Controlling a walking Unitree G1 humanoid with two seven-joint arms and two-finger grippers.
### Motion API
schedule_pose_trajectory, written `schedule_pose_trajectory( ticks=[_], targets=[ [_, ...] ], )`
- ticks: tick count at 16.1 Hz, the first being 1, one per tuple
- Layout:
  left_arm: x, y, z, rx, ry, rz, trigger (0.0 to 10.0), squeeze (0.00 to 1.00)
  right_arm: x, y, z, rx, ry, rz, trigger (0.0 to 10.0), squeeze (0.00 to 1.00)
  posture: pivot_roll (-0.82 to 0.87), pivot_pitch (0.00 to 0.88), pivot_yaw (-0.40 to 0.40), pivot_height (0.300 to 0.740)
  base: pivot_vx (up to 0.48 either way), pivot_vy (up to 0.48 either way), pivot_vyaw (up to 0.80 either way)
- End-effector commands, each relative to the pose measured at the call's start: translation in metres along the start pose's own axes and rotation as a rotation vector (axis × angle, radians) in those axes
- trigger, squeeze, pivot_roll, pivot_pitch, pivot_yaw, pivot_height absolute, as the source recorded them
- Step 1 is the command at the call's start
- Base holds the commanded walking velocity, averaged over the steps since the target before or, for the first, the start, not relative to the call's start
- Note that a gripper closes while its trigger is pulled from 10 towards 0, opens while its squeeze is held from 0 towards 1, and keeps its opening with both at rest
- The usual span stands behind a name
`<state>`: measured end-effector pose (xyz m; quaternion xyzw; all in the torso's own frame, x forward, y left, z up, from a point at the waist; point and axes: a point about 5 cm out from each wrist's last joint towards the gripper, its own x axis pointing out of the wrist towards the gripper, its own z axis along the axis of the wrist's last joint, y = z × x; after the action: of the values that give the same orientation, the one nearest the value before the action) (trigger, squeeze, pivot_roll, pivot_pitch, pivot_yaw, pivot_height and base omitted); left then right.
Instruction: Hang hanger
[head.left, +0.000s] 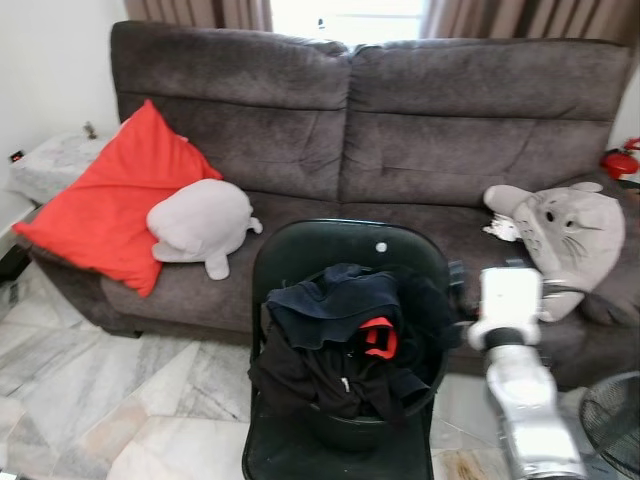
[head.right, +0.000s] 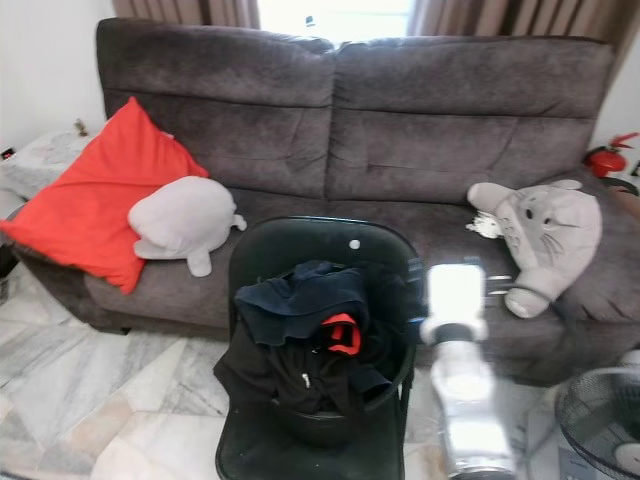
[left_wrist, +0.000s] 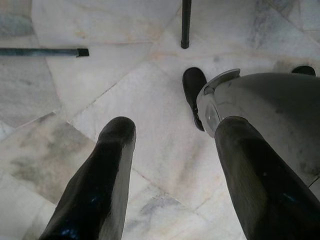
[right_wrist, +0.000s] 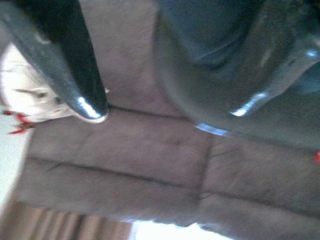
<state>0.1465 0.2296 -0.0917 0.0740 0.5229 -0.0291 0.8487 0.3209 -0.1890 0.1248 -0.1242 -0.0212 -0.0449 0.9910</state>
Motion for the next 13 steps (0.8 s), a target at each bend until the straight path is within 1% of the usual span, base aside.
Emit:
schedule_pose_trajectory(
  ticks=[1, 2, 3, 4, 5, 6, 7, 11, 13],
  targets=[
    [-0.001, 0.003, -0.003, 0.018, 0.013, 0.007, 10.0, 0.00, -0.003, 0.008, -0.011, 0.038, 0.042, 0.045, 10.0, 1.00, 0.01, 0.000, 0.031, 0.740, 0.000, 0.000, 0.00],
    [-0.001, 0.003, -0.003, 0.016, 0.013, 0.008, 10.0, 0.00, -0.005, 0.014, -0.017, 0.045, 0.071, 0.065, 10.0, 1.00, 0.01, 0.000, 0.030, 0.740, 0.000, 0.000, 0.00],
    [-0.001, 0.003, -0.003, 0.015, 0.013, 0.008, 10.0, 0.00, -0.007, 0.018, -0.024, -0.001, 0.105, 0.073, 10.0, 1.00, 0.01, 0.000, 0.031, 0.740, 0.000, 0.000, 0.00],
    [-0.001, 0.003, -0.003, 0.014, 0.013, 0.009, 10.0, 0.00, -0.008, 0.018, -0.028, 0.000, 0.116, 0.068, 10.0, 1.00, 0.01, 0.000, 0.031, 0.740, 0.000, 0.000, 0.00],
    [-0.001, 0.003, -0.002, 0.015, 0.014, 0.008, 10.0, 0.00, -0.008, 0.019, -0.034, -0.020, 0.134, 0.055, 10.0, 1.00, 0.01, 0.000, 0.032, 0.740, 0.000, 0.000, 0.00],
    [-0.001, 0.003, -0.002, 0.014, 0.013, 0.009, 10.0, 0.00, -0.008, 0.019, -0.035, -0.030, 0.135, 0.055, 10.0, 1.00, 0.01, 0.000, 0.032, 0.740, 0.000, 0.000, 0.00],
    [-0.001, 0.003, -0.002, 0.015, 0.013, 0.010, 10.0, 0.00, -0.007, 0.020, -0.037, -0.028, 0.138, 0.060, 10.0, 0.00, 0.02, 0.001, 0.033, 0.740, 0.000, 0.000, 0.00],
    [-0.001, 0.004, -0.001, 0.014, 0.011, 0.012, 10.0, 0.00, -0.008, 0.024, -0.044, -0.035, 0.158, 0.080, 10.0, 0.00, 0.02, 0.005, 0.037, 0.740, 0.000, 0.000, 0.00],
    [-0.001, 0.004, -0.001, 0.014, 0.011, 0.014, 10.0, 0.00, -0.006, 0.026, -0.047, -0.045, 0.165, 0.105, 10.0, 0.00, 0.03, 0.006, 0.039, 0.740, 0.000, 0.000, 0.00]
  ],
)
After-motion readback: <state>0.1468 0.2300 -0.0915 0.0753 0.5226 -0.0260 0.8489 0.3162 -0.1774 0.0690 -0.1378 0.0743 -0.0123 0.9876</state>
